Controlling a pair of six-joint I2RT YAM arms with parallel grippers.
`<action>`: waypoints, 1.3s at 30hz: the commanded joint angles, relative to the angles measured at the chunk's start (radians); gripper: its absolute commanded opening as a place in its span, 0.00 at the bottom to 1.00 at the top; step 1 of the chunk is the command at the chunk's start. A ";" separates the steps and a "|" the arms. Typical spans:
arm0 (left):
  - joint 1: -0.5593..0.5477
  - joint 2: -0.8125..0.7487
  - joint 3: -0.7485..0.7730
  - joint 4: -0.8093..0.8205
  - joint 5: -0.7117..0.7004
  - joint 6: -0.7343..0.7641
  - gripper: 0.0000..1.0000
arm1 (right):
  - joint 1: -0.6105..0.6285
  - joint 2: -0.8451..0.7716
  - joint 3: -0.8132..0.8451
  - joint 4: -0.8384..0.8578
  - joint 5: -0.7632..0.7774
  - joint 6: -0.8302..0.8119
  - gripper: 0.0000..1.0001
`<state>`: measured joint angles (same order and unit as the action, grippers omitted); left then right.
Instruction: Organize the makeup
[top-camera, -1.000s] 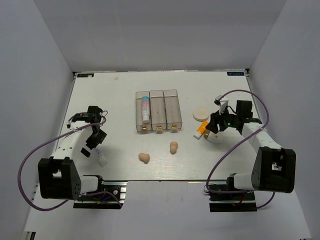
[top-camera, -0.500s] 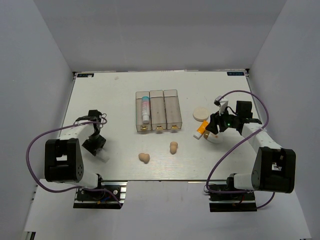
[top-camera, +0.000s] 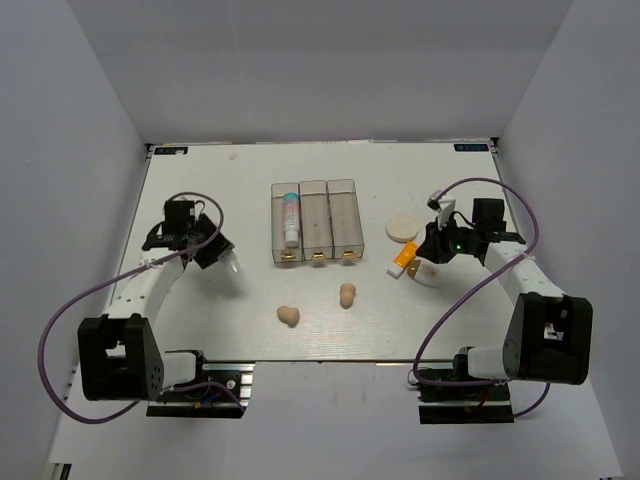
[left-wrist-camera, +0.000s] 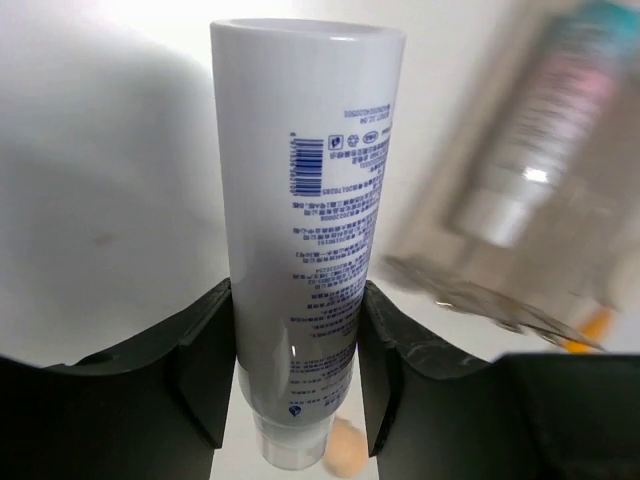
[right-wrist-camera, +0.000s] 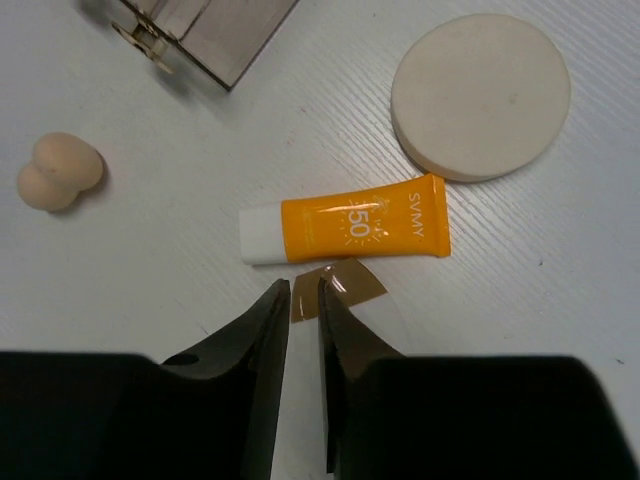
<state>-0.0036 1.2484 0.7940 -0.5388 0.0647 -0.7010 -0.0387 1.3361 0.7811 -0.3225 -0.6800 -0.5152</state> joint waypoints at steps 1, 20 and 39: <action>-0.027 0.045 0.099 0.206 0.274 0.066 0.14 | 0.000 0.020 0.064 -0.038 -0.050 -0.016 0.20; -0.269 0.549 0.619 0.172 0.230 0.173 0.37 | 0.002 0.063 0.173 -0.098 -0.012 0.017 0.40; -0.309 0.505 0.662 0.138 0.170 0.170 0.67 | 0.003 0.139 0.245 -0.041 0.101 0.105 0.65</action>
<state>-0.2989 1.8305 1.4429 -0.4206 0.2417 -0.5308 -0.0376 1.4544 0.9760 -0.4126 -0.6285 -0.4702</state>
